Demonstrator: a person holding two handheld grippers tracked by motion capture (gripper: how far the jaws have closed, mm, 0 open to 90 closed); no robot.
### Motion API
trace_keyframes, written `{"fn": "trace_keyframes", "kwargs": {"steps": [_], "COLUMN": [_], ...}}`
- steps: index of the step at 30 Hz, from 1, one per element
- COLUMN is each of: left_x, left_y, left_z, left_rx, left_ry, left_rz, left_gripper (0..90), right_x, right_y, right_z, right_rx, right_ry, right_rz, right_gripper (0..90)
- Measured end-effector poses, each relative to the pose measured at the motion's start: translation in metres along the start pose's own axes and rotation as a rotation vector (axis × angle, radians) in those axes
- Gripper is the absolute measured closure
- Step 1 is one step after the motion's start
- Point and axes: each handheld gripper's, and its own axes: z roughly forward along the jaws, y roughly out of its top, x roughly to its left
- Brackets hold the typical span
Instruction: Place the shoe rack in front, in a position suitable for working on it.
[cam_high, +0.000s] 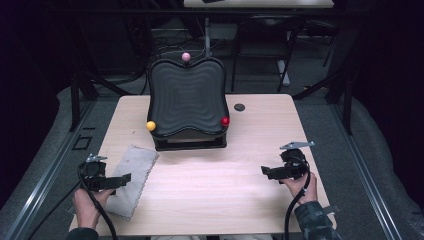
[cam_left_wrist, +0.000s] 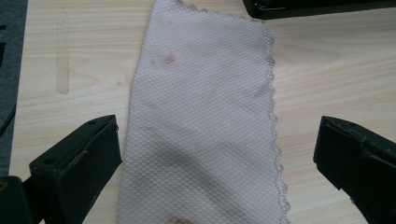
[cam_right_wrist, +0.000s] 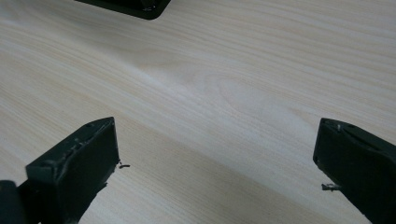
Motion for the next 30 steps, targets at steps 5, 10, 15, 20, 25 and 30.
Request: {"fn": "trace_keyframes", "kwargs": {"steps": [5, 10, 15, 20, 25, 30], "left_x": [0.0, 0.002, 0.003, 0.0, -0.002, -0.001], "left_y": [0.0, -0.001, -0.002, 0.0, 0.002, 0.001], "left_z": [0.004, 0.008, 0.016, 0.022, 0.038, 0.048], "left_rx": [0.01, 0.029, 0.067, 0.089, 0.134, 0.166], "left_ry": [-0.002, -0.006, -0.013, -0.005, 0.023, 0.04], "left_rz": [-0.005, -0.024, -0.025, -0.008, 0.01, 0.015], "left_gripper": [0.3, 0.3, 0.3, 3.5, 6.3, 14.5], "right_x": [0.001, 0.002, 0.006, 0.006, 0.004, 0.004], "right_y": [0.0, 0.0, 0.002, 0.002, -0.001, -0.001], "right_z": [-0.001, 0.001, 0.002, 0.004, 0.004, 0.001], "right_rx": [-0.002, -0.004, 0.01, 0.016, 0.025, 0.02], "right_ry": [0.003, 0.007, 0.016, 0.019, 0.024, 0.011], "right_rz": [0.0, -0.006, -0.018, -0.021, -0.02, -0.018], "right_gripper": [0.0, 0.0, 0.0, 0.0, 0.0, 0.0]}}
